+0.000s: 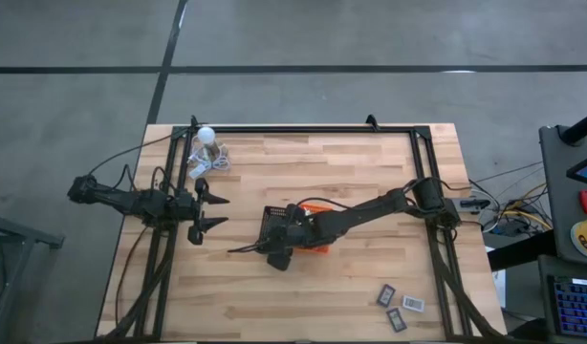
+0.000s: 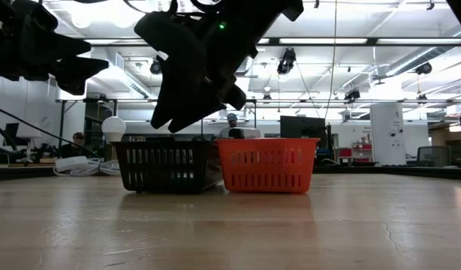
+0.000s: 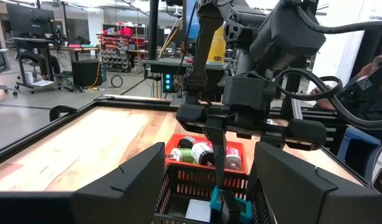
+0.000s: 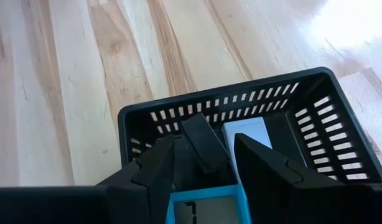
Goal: Pick & Place Office items
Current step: Put the top dark blue timer into the black bin
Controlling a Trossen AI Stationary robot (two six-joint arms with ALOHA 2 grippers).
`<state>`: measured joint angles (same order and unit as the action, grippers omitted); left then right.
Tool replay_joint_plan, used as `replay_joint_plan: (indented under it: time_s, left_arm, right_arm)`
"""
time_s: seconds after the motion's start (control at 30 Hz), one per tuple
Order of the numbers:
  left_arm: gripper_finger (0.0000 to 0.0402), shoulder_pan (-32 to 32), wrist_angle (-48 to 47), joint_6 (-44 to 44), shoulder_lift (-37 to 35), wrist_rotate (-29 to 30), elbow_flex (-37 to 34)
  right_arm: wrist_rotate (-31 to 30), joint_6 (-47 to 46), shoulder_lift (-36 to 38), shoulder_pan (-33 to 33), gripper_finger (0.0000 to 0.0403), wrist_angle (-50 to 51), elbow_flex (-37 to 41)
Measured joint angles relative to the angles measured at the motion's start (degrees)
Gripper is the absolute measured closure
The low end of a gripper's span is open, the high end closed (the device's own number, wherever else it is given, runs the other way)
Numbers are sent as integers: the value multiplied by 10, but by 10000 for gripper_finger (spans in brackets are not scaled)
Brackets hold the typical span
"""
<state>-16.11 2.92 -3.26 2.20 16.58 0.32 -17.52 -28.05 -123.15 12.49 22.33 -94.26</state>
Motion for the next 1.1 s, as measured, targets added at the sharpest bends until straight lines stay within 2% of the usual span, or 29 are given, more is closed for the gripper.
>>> replay_joint_plan:
  time_s: [0.17, 0.37, 0.43, 0.53, 0.67, 0.8, 0.87, 0.97, 1.1]
  left_arm:
    - [149, 0, 0, 0, 0, 0, 0]
    - [149, 0, 0, 0, 0, 0, 0]
    - [149, 0, 0, 0, 0, 0, 0]
    - [149, 0, 0, 0, 0, 0, 0]
    - [149, 0, 0, 0, 0, 0, 0]
    - [149, 0, 0, 0, 0, 0, 0]
    - [149, 0, 0, 0, 0, 0, 0]
    - [149, 0, 0, 0, 0, 0, 0]
    - [149, 0, 0, 0, 0, 0, 0]
  right_arm:
    - [3, -14, 4, 1, 242, 12, 0]
    - [78, -38, 70, 26, 245, 51, -1]
    - [84, -56, 94, 43, 245, 78, -2]
    - [57, -68, 122, 76, 246, 106, -1]
    - [-37, -95, 162, 142, 246, 133, 0]
    - [-159, -210, 191, 214, 248, 183, 0]
    - [-196, -290, 202, 242, 248, 212, 0]
    - [-201, -414, 210, 273, 248, 265, 0]
    - [-159, -540, 208, 301, 251, 310, 2]
